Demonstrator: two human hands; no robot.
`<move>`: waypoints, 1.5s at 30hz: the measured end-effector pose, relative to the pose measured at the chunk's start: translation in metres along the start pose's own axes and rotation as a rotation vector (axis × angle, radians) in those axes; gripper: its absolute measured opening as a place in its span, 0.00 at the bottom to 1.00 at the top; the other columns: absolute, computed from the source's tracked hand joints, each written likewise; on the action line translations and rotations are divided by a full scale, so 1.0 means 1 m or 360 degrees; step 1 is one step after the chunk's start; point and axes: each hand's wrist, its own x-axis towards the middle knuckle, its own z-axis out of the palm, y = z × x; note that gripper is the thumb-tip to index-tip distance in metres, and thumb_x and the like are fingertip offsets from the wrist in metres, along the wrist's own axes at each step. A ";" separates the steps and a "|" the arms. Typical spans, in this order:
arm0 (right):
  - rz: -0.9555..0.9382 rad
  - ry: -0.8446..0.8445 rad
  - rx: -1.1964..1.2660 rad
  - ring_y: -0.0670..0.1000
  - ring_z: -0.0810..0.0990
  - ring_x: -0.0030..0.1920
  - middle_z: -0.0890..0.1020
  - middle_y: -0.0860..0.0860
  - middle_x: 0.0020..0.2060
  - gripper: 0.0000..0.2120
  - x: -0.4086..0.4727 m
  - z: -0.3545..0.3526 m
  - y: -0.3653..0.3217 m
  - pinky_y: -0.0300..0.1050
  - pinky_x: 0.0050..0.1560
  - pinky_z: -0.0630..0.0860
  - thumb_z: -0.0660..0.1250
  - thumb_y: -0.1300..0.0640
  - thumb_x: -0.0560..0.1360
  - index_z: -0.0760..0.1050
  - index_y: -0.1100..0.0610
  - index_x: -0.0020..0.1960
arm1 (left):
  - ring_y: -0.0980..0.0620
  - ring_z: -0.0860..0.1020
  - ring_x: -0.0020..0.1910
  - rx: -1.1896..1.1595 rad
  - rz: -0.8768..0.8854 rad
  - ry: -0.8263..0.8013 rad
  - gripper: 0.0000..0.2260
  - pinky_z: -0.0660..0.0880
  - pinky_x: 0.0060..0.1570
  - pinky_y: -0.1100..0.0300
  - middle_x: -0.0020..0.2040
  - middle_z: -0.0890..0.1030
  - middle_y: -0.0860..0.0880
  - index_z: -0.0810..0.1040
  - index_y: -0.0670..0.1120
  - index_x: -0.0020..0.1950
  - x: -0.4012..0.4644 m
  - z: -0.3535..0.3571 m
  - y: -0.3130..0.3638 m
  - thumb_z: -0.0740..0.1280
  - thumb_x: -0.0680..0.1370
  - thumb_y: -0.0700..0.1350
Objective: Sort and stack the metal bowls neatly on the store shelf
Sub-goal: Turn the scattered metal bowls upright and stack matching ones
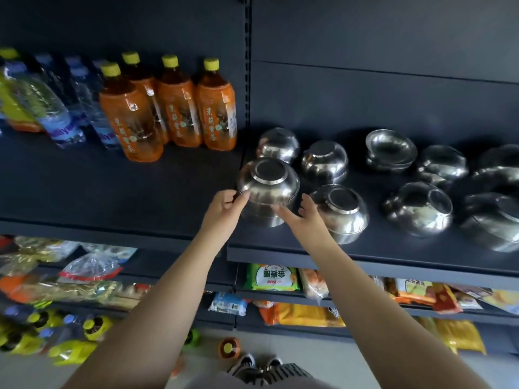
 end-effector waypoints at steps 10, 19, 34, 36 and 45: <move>-0.0077 0.0045 0.0185 0.50 0.47 0.77 0.44 0.47 0.77 0.46 0.038 0.011 0.000 0.51 0.74 0.51 0.69 0.45 0.72 0.42 0.48 0.77 | 0.49 0.56 0.75 -0.0557 -0.0433 0.0019 0.40 0.57 0.72 0.47 0.77 0.55 0.49 0.54 0.50 0.77 0.017 0.021 -0.007 0.61 0.71 0.68; 0.0032 0.0002 0.0410 0.53 0.64 0.72 0.63 0.50 0.73 0.47 0.079 0.015 -0.001 0.53 0.72 0.61 0.72 0.42 0.68 0.47 0.44 0.76 | 0.50 0.62 0.72 -0.0601 -0.0472 -0.0062 0.44 0.57 0.71 0.53 0.74 0.64 0.49 0.60 0.49 0.75 0.029 0.028 -0.001 0.58 0.65 0.72; -0.0011 -0.0250 0.1271 0.55 0.75 0.64 0.75 0.53 0.66 0.40 0.065 0.006 0.029 0.62 0.64 0.70 0.70 0.39 0.64 0.63 0.49 0.72 | 0.53 0.78 0.48 -0.1575 -0.0438 0.0072 0.16 0.73 0.52 0.57 0.50 0.80 0.49 0.71 0.47 0.65 0.010 0.012 0.010 0.60 0.79 0.51; -0.0037 -0.0264 0.1304 0.56 0.75 0.65 0.75 0.53 0.66 0.38 0.062 0.008 0.033 0.62 0.63 0.71 0.68 0.38 0.65 0.65 0.51 0.71 | 0.50 0.80 0.50 -0.1549 -0.0480 -0.0034 0.13 0.77 0.49 0.56 0.50 0.82 0.47 0.76 0.45 0.58 0.010 0.011 0.012 0.64 0.77 0.50; 0.0082 -0.0243 0.1290 0.51 0.76 0.62 0.79 0.52 0.61 0.23 0.052 0.009 0.039 0.49 0.65 0.72 0.59 0.45 0.76 0.69 0.54 0.68 | 0.50 0.82 0.42 -0.1271 -0.0416 -0.0130 0.04 0.79 0.44 0.56 0.39 0.84 0.48 0.79 0.44 0.47 0.010 0.010 0.016 0.68 0.74 0.43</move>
